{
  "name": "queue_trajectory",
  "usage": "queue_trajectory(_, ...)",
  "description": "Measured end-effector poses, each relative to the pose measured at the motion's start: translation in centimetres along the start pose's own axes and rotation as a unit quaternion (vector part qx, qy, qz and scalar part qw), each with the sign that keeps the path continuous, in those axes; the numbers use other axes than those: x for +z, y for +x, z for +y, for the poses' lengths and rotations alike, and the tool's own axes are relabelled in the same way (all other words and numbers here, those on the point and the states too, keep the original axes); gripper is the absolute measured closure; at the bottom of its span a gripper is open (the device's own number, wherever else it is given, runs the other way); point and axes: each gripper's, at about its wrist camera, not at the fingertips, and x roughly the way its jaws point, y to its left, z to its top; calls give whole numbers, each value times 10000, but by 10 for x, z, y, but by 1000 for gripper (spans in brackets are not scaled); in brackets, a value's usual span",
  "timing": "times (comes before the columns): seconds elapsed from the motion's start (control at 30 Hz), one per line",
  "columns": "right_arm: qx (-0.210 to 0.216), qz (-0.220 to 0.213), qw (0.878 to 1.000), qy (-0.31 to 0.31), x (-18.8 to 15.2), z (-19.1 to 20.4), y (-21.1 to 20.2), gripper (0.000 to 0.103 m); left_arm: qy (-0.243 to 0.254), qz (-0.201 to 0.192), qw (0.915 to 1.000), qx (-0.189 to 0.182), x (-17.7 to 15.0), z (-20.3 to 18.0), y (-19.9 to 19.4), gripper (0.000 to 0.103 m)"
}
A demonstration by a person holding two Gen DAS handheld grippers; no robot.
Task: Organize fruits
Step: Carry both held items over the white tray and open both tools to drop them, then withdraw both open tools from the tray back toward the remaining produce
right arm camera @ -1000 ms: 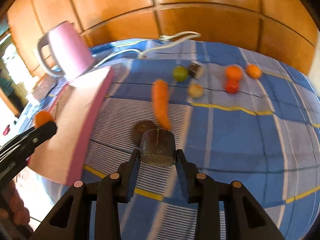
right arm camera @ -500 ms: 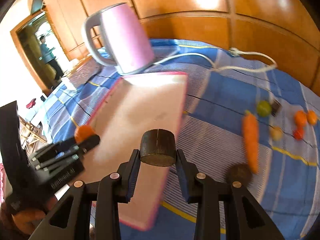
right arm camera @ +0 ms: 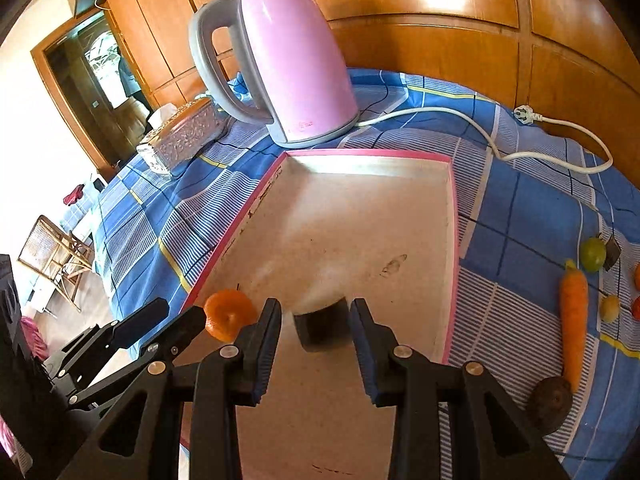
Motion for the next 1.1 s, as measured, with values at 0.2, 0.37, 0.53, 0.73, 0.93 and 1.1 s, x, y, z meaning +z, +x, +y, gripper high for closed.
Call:
queue_trajectory(0.2, -65, -124, 9996, 235, -8, -8, -14, 66, -63, -63, 10000, -13, -2, 0, -7, 55)
queue_trajectory(0.37, -191, -292, 9984, 445, -17, -19, -31, 66, 69, -170, 9998, -72, -4, -8, -14, 53)
queue_trajectory(0.53, -393, -442, 9962, 635, -24, -32, -45, 66, 177, -105, 9997, -151, -8, -19, -17, 53)
queue_trajectory(0.73, -780, -668, 9921, 718, -36, -45, -63, 65, 427, -167, 9987, -223, -12, -34, -23, 52)
queue_trajectory(0.93, -1192, -803, 9858, 870, -49, -65, -78, 65, 646, -195, 9969, -395, -16, -49, -28, 52)
queue_trajectory(1.1, -1390, -828, 9802, 1144, -59, -88, -87, 65, 781, -173, 9955, -512, -20, -63, -29, 52)
